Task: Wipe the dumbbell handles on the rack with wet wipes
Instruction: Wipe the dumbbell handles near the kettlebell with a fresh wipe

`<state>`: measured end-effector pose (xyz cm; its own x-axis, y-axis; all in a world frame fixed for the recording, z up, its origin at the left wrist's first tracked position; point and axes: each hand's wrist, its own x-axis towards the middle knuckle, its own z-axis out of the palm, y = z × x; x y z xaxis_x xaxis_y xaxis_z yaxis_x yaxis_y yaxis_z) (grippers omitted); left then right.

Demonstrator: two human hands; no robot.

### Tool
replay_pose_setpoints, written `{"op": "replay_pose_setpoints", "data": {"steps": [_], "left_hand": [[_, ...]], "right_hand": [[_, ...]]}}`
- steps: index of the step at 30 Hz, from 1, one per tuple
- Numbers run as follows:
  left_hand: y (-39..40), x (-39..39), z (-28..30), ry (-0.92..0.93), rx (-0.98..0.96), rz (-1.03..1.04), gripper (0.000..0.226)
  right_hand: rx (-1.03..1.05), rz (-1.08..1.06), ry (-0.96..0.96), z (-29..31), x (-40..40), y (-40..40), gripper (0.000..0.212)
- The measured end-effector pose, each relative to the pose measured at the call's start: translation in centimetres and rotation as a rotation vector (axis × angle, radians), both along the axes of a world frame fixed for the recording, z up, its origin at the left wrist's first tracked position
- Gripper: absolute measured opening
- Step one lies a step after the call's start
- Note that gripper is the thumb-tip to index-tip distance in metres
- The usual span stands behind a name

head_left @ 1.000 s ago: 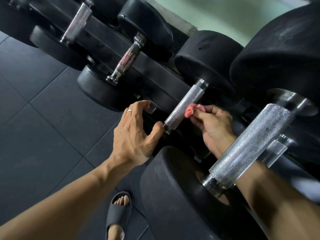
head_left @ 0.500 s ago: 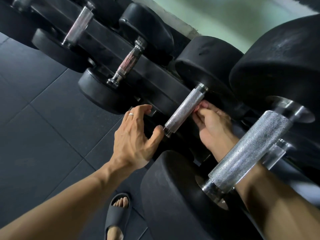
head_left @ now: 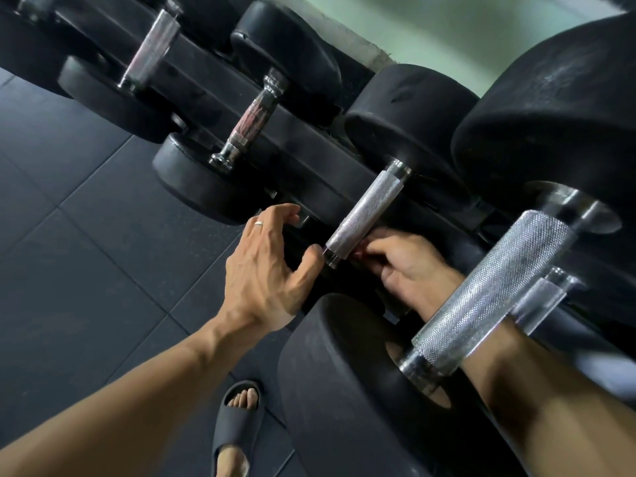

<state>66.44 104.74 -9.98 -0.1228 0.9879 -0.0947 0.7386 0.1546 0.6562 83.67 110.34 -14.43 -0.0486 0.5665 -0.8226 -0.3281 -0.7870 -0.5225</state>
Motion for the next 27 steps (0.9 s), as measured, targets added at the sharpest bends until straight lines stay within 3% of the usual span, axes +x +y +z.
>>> {"op": "replay_pose_setpoints", "data": {"steps": [3, 7, 11, 13, 15, 19, 20, 22, 24, 25, 27], "left_hand": [[0.0, -0.1, -0.1, -0.003, 0.002, -0.008, 0.063], [0.0, 0.0, 0.0, -0.004, 0.0, -0.002, 0.063], [0.0, -0.1, 0.0, -0.011, 0.004, -0.005, 0.063], [0.0, -0.1, -0.1, -0.014, 0.005, -0.01, 0.062], [0.0, 0.0, 0.0, -0.017, -0.001, -0.007, 0.062], [0.0, -0.1, 0.1, -0.012, -0.004, -0.011, 0.063], [0.0, -0.1, 0.1, -0.011, -0.004, -0.012, 0.063], [0.0, -0.1, 0.0, -0.008, -0.003, -0.015, 0.063], [0.0, 0.0, 0.1, -0.005, -0.003, -0.012, 0.063], [0.0, 0.0, 0.1, -0.006, -0.003, -0.011, 0.063], [0.0, 0.0, 0.2, -0.009, -0.01, -0.008, 0.063]], "right_hand": [[0.036, -0.2, 0.112, -1.3, 0.0, 1.3, 0.045], [0.045, -0.047, 0.092, -0.8, 0.1, -0.5, 0.033], [0.179, -0.38, 0.096, -0.7, 1.5, 2.6, 0.032], [0.274, -0.353, 0.054, -1.0, 1.4, 2.6, 0.033], [0.234, -0.299, 0.064, -1.3, 1.0, 1.4, 0.033], [0.285, -0.437, 0.131, -1.6, 1.6, 1.7, 0.021], [0.29, -0.395, 0.111, -1.7, 1.6, 2.3, 0.012], [0.268, -0.285, 0.092, -1.9, 1.4, 2.8, 0.023], [0.267, -0.385, 0.067, -2.1, 1.7, 2.4, 0.008], [0.214, -0.494, 0.166, -2.2, 1.9, 2.2, 0.012], [0.167, -0.466, 0.157, -1.9, 2.2, 2.5, 0.019]]}}
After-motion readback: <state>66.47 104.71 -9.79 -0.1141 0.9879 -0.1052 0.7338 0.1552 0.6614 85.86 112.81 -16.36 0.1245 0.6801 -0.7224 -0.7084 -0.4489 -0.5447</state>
